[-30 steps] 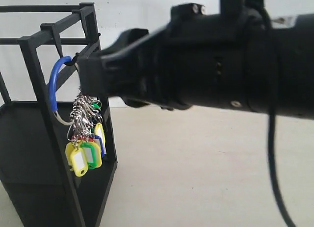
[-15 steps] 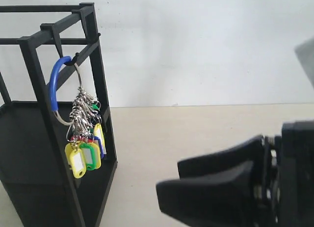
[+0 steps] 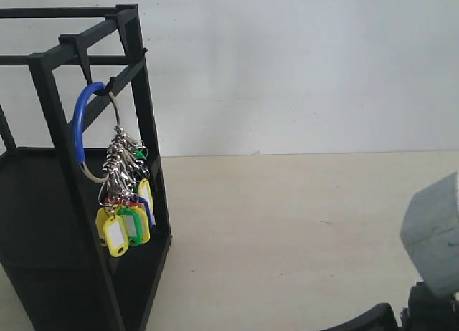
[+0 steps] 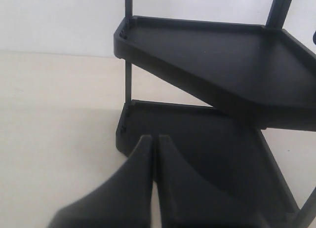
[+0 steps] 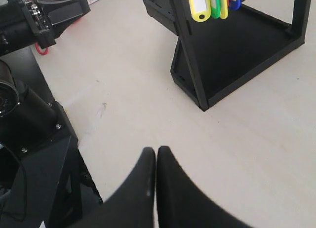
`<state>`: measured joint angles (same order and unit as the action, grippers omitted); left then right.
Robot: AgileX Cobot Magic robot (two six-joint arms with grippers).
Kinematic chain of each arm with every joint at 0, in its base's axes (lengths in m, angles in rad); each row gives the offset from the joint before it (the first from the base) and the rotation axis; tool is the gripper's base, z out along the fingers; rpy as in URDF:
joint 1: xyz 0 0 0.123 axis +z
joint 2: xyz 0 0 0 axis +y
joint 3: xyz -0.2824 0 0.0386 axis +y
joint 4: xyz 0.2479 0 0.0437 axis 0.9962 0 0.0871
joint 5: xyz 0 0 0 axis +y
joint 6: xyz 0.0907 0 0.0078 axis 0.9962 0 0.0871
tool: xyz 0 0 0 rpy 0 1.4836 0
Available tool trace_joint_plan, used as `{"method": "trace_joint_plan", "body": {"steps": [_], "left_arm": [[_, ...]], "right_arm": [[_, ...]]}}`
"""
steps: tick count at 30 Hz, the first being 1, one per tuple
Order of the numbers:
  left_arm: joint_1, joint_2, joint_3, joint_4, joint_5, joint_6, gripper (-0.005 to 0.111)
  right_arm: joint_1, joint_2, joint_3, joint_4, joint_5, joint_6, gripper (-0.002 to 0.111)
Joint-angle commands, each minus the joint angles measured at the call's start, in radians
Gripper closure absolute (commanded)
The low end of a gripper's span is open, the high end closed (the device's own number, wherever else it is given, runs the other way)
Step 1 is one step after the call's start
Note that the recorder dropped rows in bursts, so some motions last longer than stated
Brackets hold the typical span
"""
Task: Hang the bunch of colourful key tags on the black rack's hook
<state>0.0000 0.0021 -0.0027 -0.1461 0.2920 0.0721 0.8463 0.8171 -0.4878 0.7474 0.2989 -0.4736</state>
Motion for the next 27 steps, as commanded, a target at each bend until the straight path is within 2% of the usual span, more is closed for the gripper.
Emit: {"method": "trace_joint_plan", "body": {"steps": [1,13,18,21,27], "left_arm": [[-0.001,-0.002,0.003,0.005,-0.008,0.003,0.102],[-0.001,-0.002,0.003,0.005,-0.008,0.003,0.102],[-0.001,-0.002,0.003,0.005,-0.008,0.003,0.102],[-0.001,-0.002,0.003,0.005,-0.008,0.003,0.102],[-0.001,-0.002,0.003,0.005,-0.008,0.003,0.102]], "right_arm": [[0.001,-0.006,-0.001,0.001,0.001,0.002,0.108],[0.001,-0.025,-0.001,-0.004,-0.001,-0.007,0.108],[-0.003,-0.11,0.024,-0.006,-0.079,-0.163,0.108],[-0.068,-0.208,0.111,0.002,-0.158,-0.169,0.108],[-0.325,-0.46,0.32,0.01,-0.275,-0.079,0.108]]}}
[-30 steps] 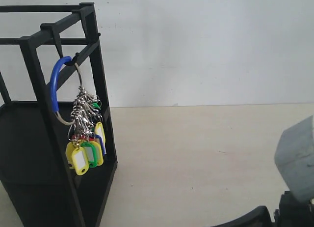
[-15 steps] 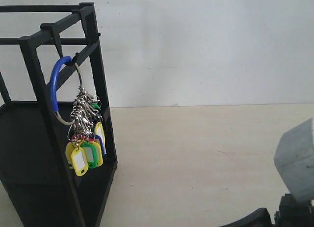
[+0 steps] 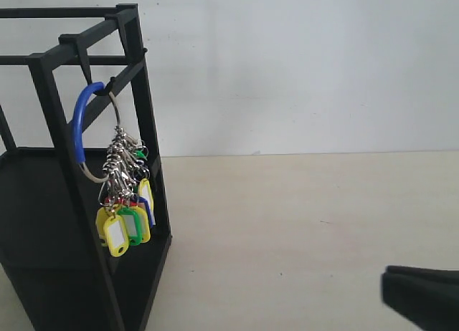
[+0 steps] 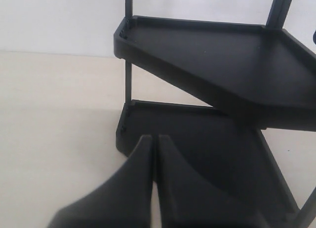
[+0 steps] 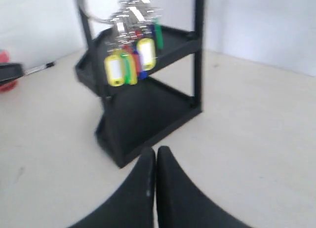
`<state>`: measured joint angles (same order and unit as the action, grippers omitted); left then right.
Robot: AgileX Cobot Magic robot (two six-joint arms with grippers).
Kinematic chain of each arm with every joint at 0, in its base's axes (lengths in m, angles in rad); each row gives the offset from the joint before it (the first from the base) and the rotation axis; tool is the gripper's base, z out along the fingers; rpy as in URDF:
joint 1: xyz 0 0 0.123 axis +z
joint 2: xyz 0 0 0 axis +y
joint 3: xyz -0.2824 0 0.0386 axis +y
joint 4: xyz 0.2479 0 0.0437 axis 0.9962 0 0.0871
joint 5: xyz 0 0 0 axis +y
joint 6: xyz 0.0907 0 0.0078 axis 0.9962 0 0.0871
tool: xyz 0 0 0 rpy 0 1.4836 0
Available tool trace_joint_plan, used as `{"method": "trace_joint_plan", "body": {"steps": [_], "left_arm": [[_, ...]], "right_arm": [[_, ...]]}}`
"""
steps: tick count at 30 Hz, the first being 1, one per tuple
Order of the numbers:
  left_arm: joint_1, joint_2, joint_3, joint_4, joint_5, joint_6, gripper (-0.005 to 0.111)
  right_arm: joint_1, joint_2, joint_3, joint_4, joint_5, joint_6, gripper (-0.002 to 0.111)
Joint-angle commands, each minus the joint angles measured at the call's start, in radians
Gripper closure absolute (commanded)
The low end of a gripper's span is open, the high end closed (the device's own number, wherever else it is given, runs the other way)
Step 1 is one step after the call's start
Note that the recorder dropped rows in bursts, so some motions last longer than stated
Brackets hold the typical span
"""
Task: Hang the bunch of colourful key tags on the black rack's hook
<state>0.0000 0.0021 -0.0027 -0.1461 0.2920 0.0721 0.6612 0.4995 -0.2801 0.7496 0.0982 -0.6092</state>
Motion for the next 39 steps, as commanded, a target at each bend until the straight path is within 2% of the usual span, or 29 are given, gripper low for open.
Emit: {"method": "trace_joint_plan", "body": {"steps": [1,7,11,20,25,26,27,28,29,30,32,39], "left_arm": [[-0.001,-0.002,0.003,0.005,-0.008,0.003,0.102],[-0.001,-0.002,0.003,0.005,-0.008,0.003,0.102],[-0.001,-0.002,0.003,0.005,-0.008,0.003,0.102],[-0.001,-0.002,0.003,0.005,-0.008,0.003,0.102],[-0.001,-0.002,0.003,0.005,-0.008,0.003,0.102],[-0.001,-0.002,0.003,0.005,-0.008,0.003,0.102],[-0.001,-0.002,0.003,0.005,-0.008,0.003,0.102],[-0.001,-0.002,0.003,0.005,-0.008,0.003,0.102],[-0.001,-0.002,0.003,0.005,-0.008,0.003,0.102],[-0.001,-0.002,0.003,0.005,-0.008,0.003,0.102],[-0.001,-0.002,0.003,0.005,-0.008,0.003,0.102],[-0.001,-0.002,0.003,0.005,-0.008,0.003,0.102]], "right_arm": [[-0.182,-0.188,0.144,0.007,-0.098,0.067,0.108],[-0.383,-0.432,0.264,0.007,-0.125,0.114,0.108],[-0.455,-0.5,0.28,0.007,-0.127,0.132,0.108],[-0.465,-0.5,0.28,0.006,-0.108,0.085,0.108],[-0.465,-0.5,0.28,-0.017,0.031,0.05,0.108],[-0.465,-0.5,0.28,-0.112,0.091,0.065,0.108],[-0.465,-0.5,0.28,-0.2,0.12,0.108,0.108],[-0.465,-0.5,0.28,-0.407,0.168,0.283,0.108],[-0.465,-0.5,0.28,-0.486,0.181,0.389,0.108],[-0.465,-0.5,0.28,-0.663,0.21,0.597,0.108],[-0.465,-0.5,0.28,-0.794,0.237,0.765,0.108],[-0.465,-0.5,0.28,-0.778,0.244,0.815,0.108]]}}
